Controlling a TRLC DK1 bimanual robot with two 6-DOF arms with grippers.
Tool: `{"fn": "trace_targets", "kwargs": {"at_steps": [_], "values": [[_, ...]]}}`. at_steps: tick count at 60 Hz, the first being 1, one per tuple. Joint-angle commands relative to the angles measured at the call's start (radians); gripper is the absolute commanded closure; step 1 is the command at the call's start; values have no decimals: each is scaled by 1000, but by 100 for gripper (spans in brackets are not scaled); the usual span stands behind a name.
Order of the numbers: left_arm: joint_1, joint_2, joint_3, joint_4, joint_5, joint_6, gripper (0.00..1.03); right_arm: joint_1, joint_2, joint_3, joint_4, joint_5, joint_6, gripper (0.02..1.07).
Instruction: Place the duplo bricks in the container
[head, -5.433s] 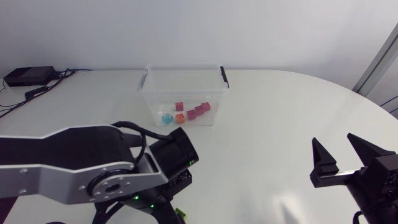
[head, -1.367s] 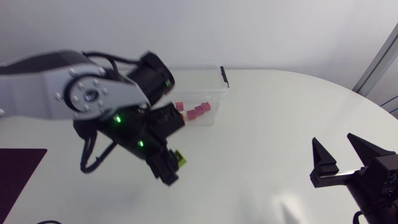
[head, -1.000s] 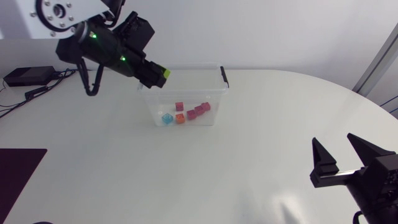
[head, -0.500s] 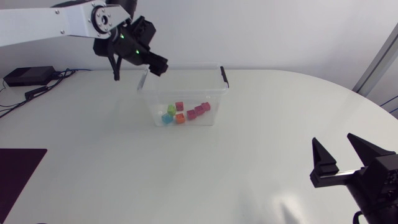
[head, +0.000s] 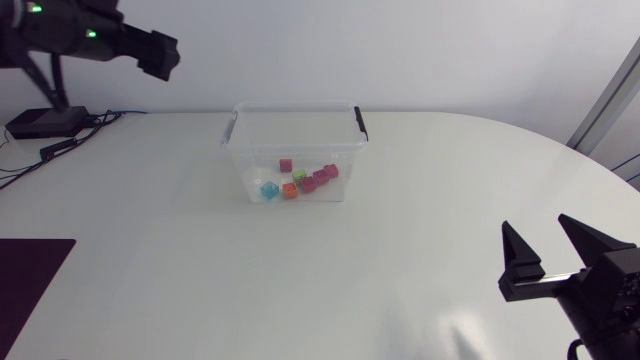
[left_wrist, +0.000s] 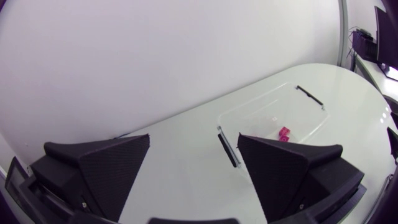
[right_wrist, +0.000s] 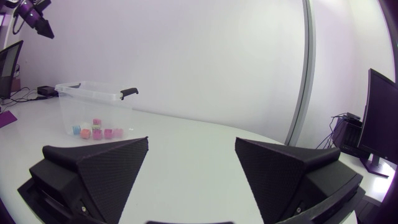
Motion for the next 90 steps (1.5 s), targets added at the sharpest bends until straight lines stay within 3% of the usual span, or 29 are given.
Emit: {"fn": "trace_targets", "kwargs": {"at_steps": [1,20,35,42,56,63,74,75,90], "values": [[-24,-175,-112,17,0,-15,3,-8,-7,-18,-2,-5,-12,6],[-66,-813,-532,50,-55,-23,3,-8,-6,-18,-2,-5,-12,6],[-58,-1126,-575,-40,-84,-9,4,-8,-6,-18,-2,-5,-12,6],[19,-1233,-586,-77,-81,-8,4,-8,-7,-18,-2,-5,-12,6],[106,-1333,-617,-166,8,-35,4,-8,-7,-18,-2,-5,-12,6],[115,-1340,-674,-169,17,-84,4,-8,-7,-18,-2,-5,-12,6],[123,-1343,-870,-36,20,-97,4,-8,-7,-18,-2,-5,-12,6],[123,-1343,-895,-26,52,-99,4,-8,-7,-18,-2,-5,-11,6],[136,-1338,-1023,101,66,-155,4,-5,-5,-18,-1,4,27,6]]}}
